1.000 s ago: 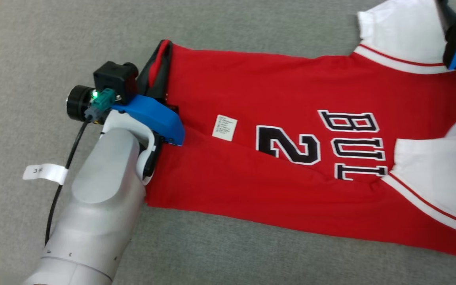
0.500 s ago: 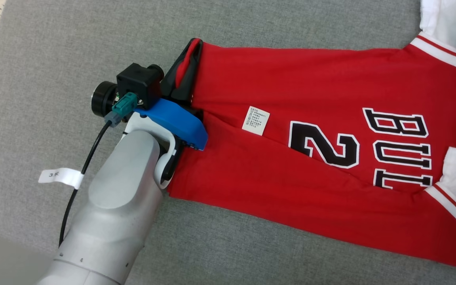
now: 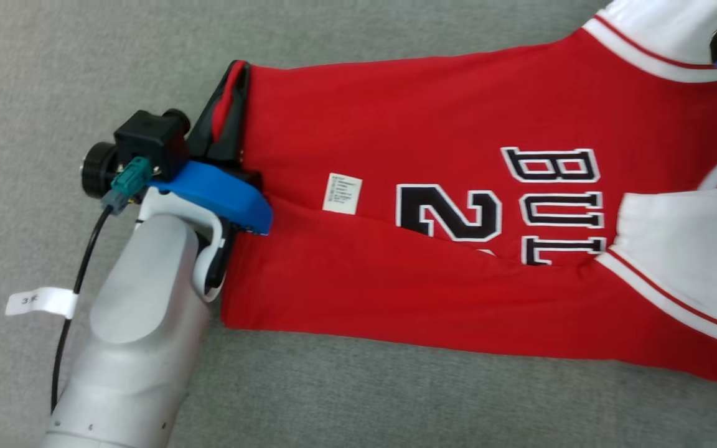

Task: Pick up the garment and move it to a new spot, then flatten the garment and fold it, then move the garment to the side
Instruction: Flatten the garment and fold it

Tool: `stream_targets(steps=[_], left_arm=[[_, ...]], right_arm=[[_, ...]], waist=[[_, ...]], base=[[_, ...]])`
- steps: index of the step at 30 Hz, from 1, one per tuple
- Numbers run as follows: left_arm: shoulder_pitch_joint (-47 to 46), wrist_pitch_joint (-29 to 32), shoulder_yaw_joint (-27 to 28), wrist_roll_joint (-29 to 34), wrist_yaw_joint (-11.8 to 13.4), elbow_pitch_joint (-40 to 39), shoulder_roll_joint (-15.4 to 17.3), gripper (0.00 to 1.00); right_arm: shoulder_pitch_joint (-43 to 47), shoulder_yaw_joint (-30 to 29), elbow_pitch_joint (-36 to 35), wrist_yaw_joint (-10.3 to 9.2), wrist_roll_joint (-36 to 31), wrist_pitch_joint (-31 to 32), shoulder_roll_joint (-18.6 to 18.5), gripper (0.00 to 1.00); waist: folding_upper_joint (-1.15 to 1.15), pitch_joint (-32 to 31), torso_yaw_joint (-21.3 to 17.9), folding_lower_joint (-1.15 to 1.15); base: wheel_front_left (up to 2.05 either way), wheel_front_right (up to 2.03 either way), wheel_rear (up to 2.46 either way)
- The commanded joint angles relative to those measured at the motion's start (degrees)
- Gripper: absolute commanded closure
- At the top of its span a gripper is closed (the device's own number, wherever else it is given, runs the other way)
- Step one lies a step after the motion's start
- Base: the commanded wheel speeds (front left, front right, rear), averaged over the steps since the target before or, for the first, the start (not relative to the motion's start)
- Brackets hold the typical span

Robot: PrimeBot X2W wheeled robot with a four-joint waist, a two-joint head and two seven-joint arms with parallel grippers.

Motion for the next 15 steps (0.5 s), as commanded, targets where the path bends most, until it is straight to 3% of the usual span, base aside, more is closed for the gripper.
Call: stream_targets(steps=[1, 7, 15], left_arm=[[0.9, -0.2, 1.0, 1.0, -0.1, -0.5, 1.1, 1.00], [4.7, -0.2, 4.6, 4.3, -0.1, -2.3, 3.0, 1.00], [13.2, -0.2, 8.1, 8.3, -0.1, -5.2, 4.4, 1.00]], right_arm=[[2.1, 0.6, -1.4, 0.00, 1.8, -1.6, 0.3, 1.00], [14.1, 3.9, -9.6, 0.00, 10.3, -5.9, 1.0, 1.00], [35.9, 4.2, -23.5, 0.00, 19.0, -5.6, 3.4, 1.00]], waist=[[0.00, -2.3, -2.7, 0.00], [0.00, -6.3, -6.7, 0.00], [0.00, -11.4, -10.5, 0.00]], base=[[0.00, 0.00, 0.00], [0.00, 0.00, 0.00], [0.00, 0.00, 0.00]])
